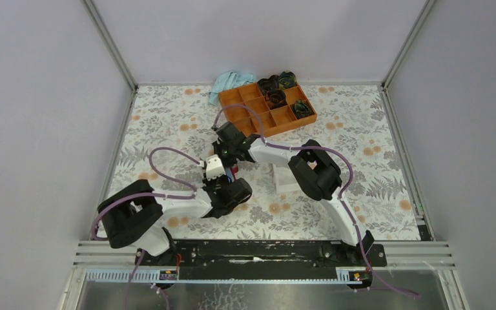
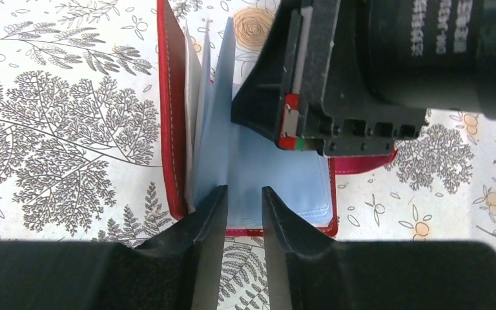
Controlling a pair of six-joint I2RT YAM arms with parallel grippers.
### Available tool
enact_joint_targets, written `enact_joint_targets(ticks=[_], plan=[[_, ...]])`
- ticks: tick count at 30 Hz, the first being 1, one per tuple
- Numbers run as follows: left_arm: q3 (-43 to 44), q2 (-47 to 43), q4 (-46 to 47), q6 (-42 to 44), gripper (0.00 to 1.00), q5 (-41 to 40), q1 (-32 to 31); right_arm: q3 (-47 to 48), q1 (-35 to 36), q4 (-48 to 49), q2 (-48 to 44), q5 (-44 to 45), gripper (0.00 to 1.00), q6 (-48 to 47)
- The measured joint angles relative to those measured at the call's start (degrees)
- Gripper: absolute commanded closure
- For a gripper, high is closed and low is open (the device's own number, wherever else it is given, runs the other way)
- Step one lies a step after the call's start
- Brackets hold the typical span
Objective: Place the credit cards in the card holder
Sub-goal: Open the card holder at the center of the board.
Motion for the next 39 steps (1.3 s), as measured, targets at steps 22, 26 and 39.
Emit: enact_joint_targets(ticks=[22, 26, 39], plan=[[-4.0, -7.3, -12.6, -15.4, 0.63, -3.0, 2.3, 0.1, 0.0, -0.1, 0.1, 0.0, 0.98, -0.3], [-4.3, -6.5, -14.8, -19.5, 0.59, -2.9, 3.3, -0.1, 0.0, 0.0, 0.1, -0.1, 0.98, -0.3], [-4.8, -3.7, -14.7, -27.8, 0.55, 0.7, 8.2, -0.6, 0.0, 0.7, -0.1, -0.2, 0.97, -0.7]])
